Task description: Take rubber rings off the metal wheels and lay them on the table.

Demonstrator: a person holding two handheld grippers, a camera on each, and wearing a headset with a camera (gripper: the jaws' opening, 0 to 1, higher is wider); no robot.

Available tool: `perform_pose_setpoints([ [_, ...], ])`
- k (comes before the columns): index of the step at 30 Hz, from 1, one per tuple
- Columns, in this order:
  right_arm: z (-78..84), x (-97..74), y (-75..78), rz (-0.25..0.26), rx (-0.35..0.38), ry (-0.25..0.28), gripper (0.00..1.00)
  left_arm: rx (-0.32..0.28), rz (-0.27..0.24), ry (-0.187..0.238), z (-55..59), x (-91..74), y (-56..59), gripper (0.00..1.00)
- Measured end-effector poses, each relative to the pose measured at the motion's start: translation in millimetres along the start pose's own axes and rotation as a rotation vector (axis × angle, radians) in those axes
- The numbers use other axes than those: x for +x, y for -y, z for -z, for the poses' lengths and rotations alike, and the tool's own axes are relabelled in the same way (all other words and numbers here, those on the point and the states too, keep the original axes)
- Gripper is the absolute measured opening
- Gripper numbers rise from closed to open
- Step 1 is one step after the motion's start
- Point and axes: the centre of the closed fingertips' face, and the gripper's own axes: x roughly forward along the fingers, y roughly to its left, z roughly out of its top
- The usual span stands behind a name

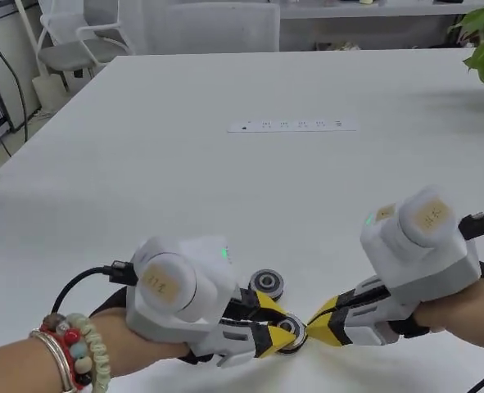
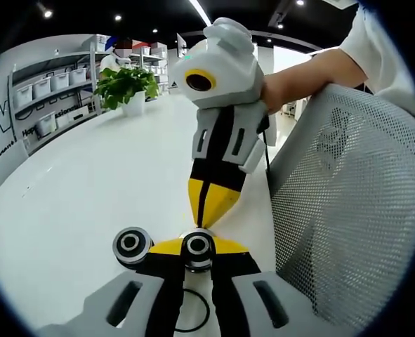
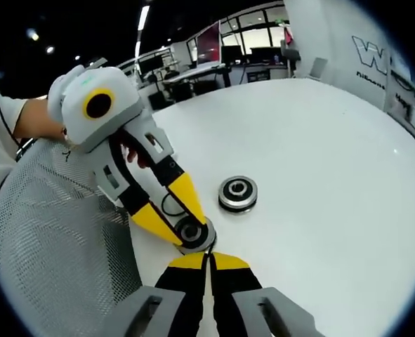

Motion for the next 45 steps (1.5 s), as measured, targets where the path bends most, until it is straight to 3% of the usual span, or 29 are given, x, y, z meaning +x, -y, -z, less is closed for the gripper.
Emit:
perform_pose_setpoints([
  [3, -2.0, -1.4, 3.1, -0.004, 0.044, 0.015, 0.0, -0.003, -0.001, 0.002, -0.2, 0.0, 0.3, 0.09],
  [7, -5.3, -2.8, 0.6, -0.039, 0.184, 0.045, 0.0, -0.001, -0.003, 0.004, -0.1, 0.0, 0.3, 0.09],
  [16, -5.4, -1.4, -0.9, -0.025, 0.209, 0.033, 0.0, 0.002, -0.006, 0.011, -0.3, 0.1, 0.2, 0.09],
  [37, -13.2, -0.8, -7.1, -0.03, 0.185, 0.036, 0.0, 0.01, -0.014, 0.013, -0.4, 0.4, -0.2, 0.09],
  [42, -18.3, -0.1, -13.3, -0.06, 0.189, 0.057, 0.0, 0.008, -0.015, 0.015, -0.5, 0.7, -0.3, 0.09],
  [44, -28.1, -1.2, -27.3, -0.135, 0.195, 0.103, 0.0, 0.006, -0.018, 0.016, -1.0, 1.2, -0.4, 0.09],
  [45, -23.2, -1.0, -19.4, -0.084, 0.17, 0.077, 0.0, 0.004, -0.017, 0.015, -1.0, 1.1, -0.4, 0.09],
])
